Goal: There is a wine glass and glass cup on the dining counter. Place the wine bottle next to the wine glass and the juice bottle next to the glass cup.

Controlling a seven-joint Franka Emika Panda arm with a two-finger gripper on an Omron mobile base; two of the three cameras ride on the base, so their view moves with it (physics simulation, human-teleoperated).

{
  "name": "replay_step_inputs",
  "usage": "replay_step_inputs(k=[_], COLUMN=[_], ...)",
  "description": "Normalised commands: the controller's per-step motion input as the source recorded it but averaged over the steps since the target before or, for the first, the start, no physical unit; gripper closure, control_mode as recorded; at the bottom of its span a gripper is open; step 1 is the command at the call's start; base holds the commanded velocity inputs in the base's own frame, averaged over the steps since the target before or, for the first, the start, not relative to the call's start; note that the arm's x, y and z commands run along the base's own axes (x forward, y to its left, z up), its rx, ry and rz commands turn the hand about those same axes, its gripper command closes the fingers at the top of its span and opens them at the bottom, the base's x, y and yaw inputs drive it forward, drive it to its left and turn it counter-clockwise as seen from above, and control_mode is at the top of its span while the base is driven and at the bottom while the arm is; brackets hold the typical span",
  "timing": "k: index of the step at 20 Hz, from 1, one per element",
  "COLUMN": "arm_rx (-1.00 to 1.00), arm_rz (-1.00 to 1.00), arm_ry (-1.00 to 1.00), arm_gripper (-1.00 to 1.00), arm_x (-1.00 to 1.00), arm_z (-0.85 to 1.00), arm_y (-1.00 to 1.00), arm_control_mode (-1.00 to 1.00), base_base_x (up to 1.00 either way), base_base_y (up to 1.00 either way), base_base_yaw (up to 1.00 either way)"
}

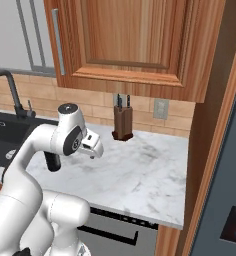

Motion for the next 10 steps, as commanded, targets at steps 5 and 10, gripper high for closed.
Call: replay_step_inputs(k=[5,10], arm_rx=[0.00,0.00], arm_rz=[0.00,0.00], arm_ry=[0.00,0.00], arm_gripper=[-1.00,-1.00], arm_x=[0.00,0.00], arm_z=[0.00,0.00], arm_y=[0.00,0.00], arm_control_mode=[1.00,1.00], base_base_x=[0.00,0.00], base_base_y=[0.00,0.00], base_base_yaw=[0.00,0.00])
